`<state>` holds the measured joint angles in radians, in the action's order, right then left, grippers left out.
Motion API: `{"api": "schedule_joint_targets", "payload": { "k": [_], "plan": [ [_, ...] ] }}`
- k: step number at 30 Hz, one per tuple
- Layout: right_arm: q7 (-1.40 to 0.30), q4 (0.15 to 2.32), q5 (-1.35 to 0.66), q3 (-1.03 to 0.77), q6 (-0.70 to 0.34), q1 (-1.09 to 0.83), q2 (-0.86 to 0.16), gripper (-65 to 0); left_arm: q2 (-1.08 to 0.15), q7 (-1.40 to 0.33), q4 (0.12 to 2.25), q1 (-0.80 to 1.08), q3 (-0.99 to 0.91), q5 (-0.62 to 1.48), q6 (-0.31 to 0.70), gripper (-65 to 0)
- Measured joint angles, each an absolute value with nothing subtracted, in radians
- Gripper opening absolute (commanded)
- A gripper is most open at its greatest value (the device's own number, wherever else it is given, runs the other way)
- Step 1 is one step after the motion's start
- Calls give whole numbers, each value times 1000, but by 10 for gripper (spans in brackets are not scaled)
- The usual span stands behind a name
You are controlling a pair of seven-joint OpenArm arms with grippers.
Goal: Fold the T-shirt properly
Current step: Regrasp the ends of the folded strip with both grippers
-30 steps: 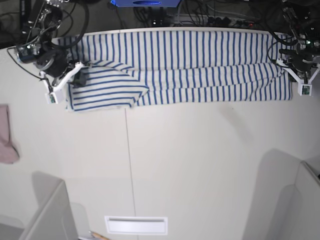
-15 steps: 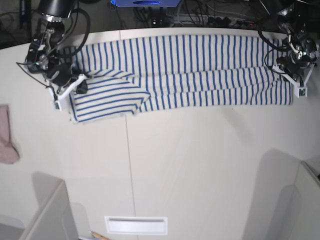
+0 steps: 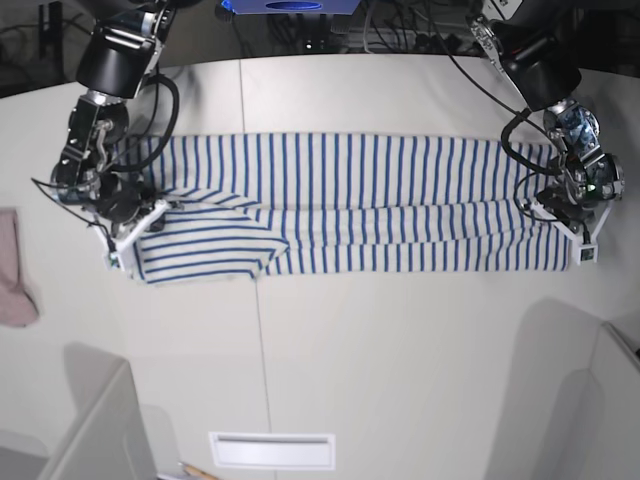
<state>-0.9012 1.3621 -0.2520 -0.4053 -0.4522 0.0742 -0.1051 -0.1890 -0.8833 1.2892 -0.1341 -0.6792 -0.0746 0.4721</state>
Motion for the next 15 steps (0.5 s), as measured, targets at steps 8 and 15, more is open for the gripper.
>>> {"api": "schedule_joint_targets", "payload": {
  "k": [8,15],
  "plan": [
    [-1008,1583,-220,-406,-434,55,-86,-650,-196,-1024,1509,-107,-687,-8,479,-650],
    [-1071,1798,-340,-406,-434,-10,-81,-650,-250,-1148,1744,-25,-755,224,516,-650]
  ]
}}
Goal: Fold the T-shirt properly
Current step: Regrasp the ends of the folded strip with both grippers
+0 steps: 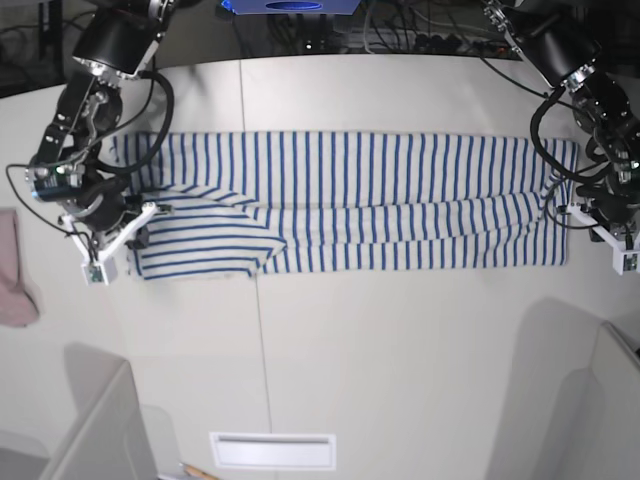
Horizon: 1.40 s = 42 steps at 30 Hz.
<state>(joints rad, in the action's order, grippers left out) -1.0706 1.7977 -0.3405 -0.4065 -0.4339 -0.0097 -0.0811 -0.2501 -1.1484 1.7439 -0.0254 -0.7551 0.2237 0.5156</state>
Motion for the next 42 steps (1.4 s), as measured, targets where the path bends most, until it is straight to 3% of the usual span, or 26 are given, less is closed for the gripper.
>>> {"api": "schedule_joint_targets", "payload": {
  "k": [8,13,15,22,36,38,42],
  "plan": [
    [-1073,1924,-344,-406,-437,-183,-68,-650,-280,-1147,1812,178,-907,461,555,-647],
    [-1058,1924,-342,-406,-437,-257,-15,-650,-286,-1017,1784,245,-932,537,554,-97],
    [-1016,1924,-350,-399,-436,-277,-5,-650,-285,-986,1748,247,-900,537,554,0],
    [-1016,1924,-349,-399,-435,-283,28,-650,-310,-930,1502,164,-772,545,554,0],
    [-1015,1924,-344,-399,-435,-289,25,-650,-375,-809,1221,70,-640,555,556,-5],
    [-1015,1924,-345,-399,-435,-289,25,-650,-376,-796,1216,74,-640,559,558,-72],
    [-1015,1924,-344,-399,-435,-289,25,-650,-387,-794,1210,72,-588,556,555,-272]
  ]
}}
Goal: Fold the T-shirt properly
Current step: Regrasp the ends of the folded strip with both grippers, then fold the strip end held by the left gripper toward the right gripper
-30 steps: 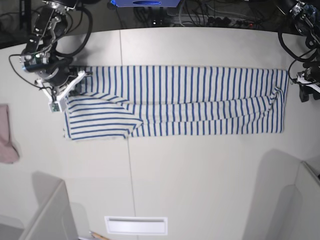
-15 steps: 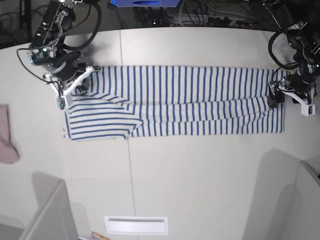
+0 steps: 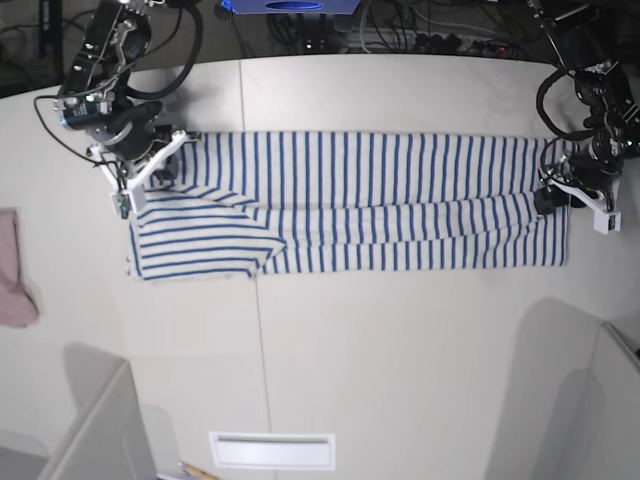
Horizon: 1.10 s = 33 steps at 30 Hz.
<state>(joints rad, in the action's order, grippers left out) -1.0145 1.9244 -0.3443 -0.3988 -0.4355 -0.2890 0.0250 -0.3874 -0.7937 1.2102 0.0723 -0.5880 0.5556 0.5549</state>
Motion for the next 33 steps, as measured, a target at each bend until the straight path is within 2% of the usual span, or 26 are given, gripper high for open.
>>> {"api": "schedule_joint_targets", "payload": {
  "k": [5,7,8,20,25,28,30,33],
  "plan": [
    [-1015,1925,-341,-402,-435,-289,38,-650,-386,-764,1147,66,-590,591,563,-499],
    [-1014,1925,-342,-400,-435,-291,45,-650,-388,-767,1124,52,-591,599,573,-622],
    [-1014,1925,-346,-399,-435,-291,45,-650,-389,-770,1117,49,-592,603,575,-650],
    [-1015,1942,-345,-399,-435,-323,44,-650,-456,-838,1159,35,-613,547,565,-650],
    [-1014,1942,-430,-406,-435,-327,44,-650,-466,-843,1330,111,-609,538,548,-650],
    [-1014,1942,-465,-406,-435,-328,41,-650,-466,-839,1466,184,-607,551,488,-650],
    [-1015,1942,-464,-406,-435,-327,38,-650,-430,-841,1555,227,-612,545,444,-650],
    [-1015,1942,-465,-406,-435,-327,41,-650,-371,-857,1652,270,-601,537,432,-650]
  ]
}}
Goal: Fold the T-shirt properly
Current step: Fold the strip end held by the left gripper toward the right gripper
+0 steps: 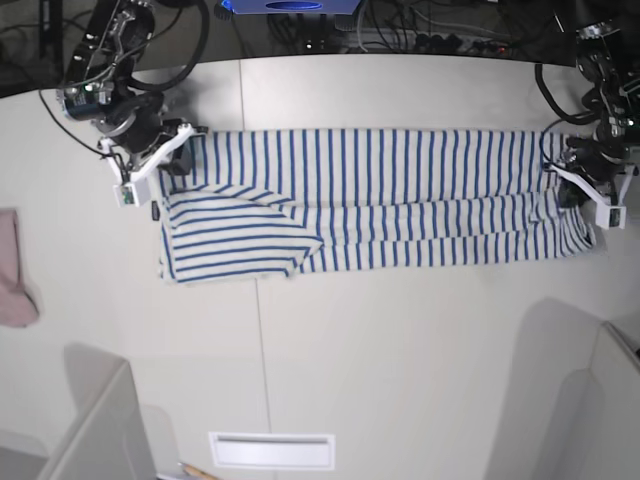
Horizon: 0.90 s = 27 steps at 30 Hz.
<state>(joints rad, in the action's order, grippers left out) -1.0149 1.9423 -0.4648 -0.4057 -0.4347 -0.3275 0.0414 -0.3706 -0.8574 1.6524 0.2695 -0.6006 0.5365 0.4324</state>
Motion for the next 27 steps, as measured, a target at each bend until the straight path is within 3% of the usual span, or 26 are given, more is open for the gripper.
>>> {"api": "schedule_joint_targets", "payload": {
  "k": [7,13,17,27],
  "plan": [
    [-1014,1942,-465,-405,-434,-325,44,-650,-336,-864,1824,322,-451,546,288,-650],
    [-1015,1941,-465,-404,-434,-326,45,-650,-314,-883,1831,299,-337,543,257,-650],
    [-1014,1940,-464,-405,-434,-326,36,-650,-290,-879,1832,265,-240,547,172,-650],
    [-1014,1940,-464,-406,-434,-327,39,-650,-220,-883,1827,189,-31,548,121,-650]
  ]
}}
